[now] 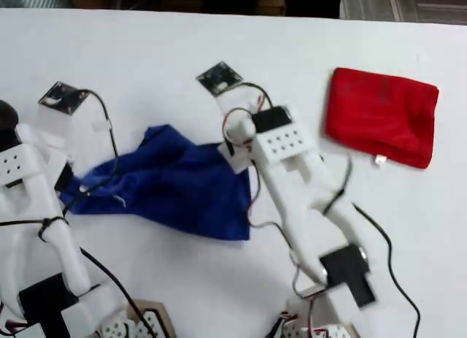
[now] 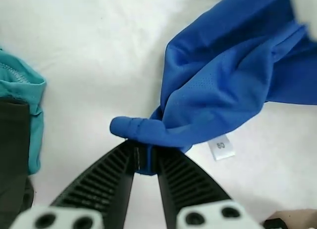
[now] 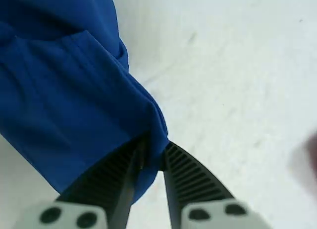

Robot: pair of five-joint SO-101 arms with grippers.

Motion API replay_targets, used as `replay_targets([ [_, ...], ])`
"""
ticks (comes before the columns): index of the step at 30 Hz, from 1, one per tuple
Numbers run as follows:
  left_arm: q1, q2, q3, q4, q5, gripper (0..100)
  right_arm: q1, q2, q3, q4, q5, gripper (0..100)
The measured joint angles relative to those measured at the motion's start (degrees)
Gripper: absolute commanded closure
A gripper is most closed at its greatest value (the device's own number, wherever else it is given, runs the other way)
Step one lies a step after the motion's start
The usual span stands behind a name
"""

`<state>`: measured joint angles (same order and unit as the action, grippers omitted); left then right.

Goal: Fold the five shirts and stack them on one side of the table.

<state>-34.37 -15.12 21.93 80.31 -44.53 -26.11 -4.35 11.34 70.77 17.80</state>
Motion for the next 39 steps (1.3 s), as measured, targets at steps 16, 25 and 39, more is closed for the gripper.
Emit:
replay_targets([
  [16, 15.82, 0.0, -42.11, 18.11, 15.91, 97, 17.14, -38.95, -4.57, -1.23, 8.09, 98.0],
  [25, 21.98, -0.09, -56.97, 20.84, 17.85, 97, 24.35, -46.68, -13.19, -2.02, 11.08, 98.0],
  [39, 22.15, -0.79, -66.73, 20.92, 17.85, 97, 26.81, -46.68, -18.46, -8.62, 15.03, 98.0],
])
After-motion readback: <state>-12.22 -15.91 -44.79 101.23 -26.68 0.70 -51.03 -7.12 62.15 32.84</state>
